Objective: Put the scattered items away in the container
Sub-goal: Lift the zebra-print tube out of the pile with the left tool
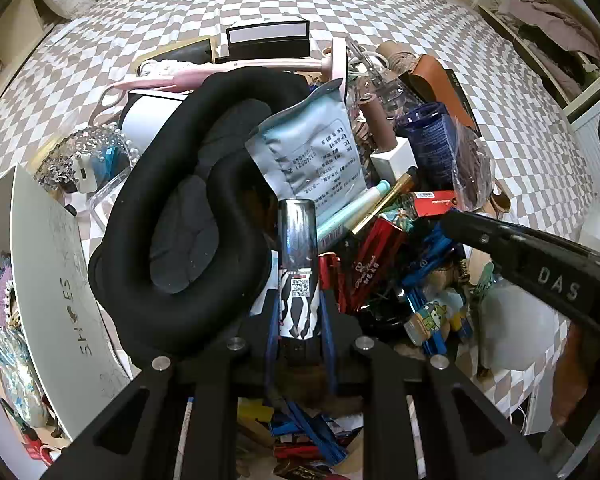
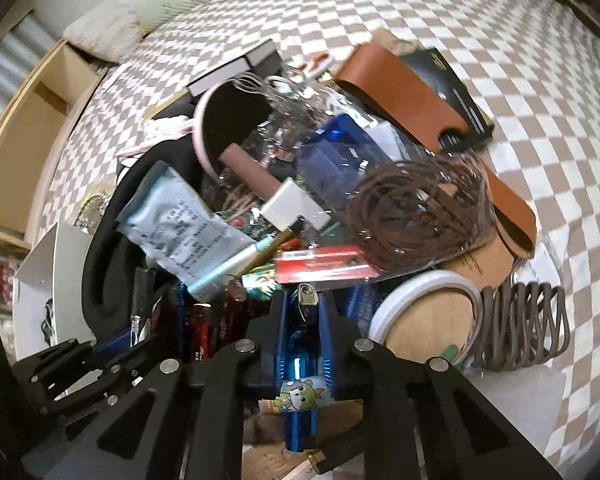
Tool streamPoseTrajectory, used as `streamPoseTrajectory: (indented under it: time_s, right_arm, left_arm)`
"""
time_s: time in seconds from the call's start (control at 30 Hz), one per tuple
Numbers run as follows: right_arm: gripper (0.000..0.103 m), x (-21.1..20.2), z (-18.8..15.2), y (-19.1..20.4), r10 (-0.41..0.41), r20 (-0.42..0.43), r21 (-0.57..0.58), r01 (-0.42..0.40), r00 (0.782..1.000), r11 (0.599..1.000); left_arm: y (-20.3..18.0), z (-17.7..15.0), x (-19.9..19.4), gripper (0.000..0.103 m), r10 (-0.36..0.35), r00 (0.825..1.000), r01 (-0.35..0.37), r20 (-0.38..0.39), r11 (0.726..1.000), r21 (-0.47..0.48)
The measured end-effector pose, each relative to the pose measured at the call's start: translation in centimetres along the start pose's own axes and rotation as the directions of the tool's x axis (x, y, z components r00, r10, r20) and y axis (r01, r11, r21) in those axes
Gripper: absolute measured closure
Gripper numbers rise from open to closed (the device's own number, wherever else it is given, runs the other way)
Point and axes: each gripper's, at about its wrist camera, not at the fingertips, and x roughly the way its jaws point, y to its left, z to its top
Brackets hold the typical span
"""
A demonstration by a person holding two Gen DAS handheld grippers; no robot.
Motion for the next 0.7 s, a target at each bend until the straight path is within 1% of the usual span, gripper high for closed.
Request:
streamPoseTrajectory:
  time_s: [0.07,0.2,0.37,0.43,0.5,0.7]
  right_arm:
    - [0.086,0.8,-0.2,0.4,0.028,-0.037,-0.007,-0.028,0.999,1.000]
    - [0.086,2.3,-0.5,2.0,-0.012,-0.065,-0.046,0.009,0.998,0.999]
    - [0.087,2.8,-0.1,2.7,-0.041,-0.055,-0.065,0.037,0.998,0.997]
    - [0.090,2.7,0.0,2.7,-0.048,-0.057,-0.069,0.044,0.997,0.997]
    - [0.090,2.5,0.0,2.5,-0.039,-0.058,-0.063,0.035,0.998,0.997]
    - [0.091,1.0,-0.2,2.6,-0.028,-0.020,-0.071,0.027,0.999,0.997]
  left_arm:
    - [-0.1,0.0,0.1,0.084,0.002,1.000,-0.002,-0.002,1.000,0.001]
    - [-0.1,-0.2,0.3,0.084,0.010,1.000,-0.010,-0.007,1.000,0.005]
    - [-0.1,-0.2,0.7,0.084,0.011,1.000,-0.010,-0.017,1.000,0.005]
    - [-0.1,-0.1,0.8,0.084,0.014,1.000,-0.014,-0.020,1.000,0.005]
    - [-0.1,-0.1,0.7,0.084,0.017,1.000,-0.017,-0.015,1.000,0.003]
    - [0.0,-0.1,-0.2,0.084,0.018,1.000,-0.018,0.010,1.000,-0.015]
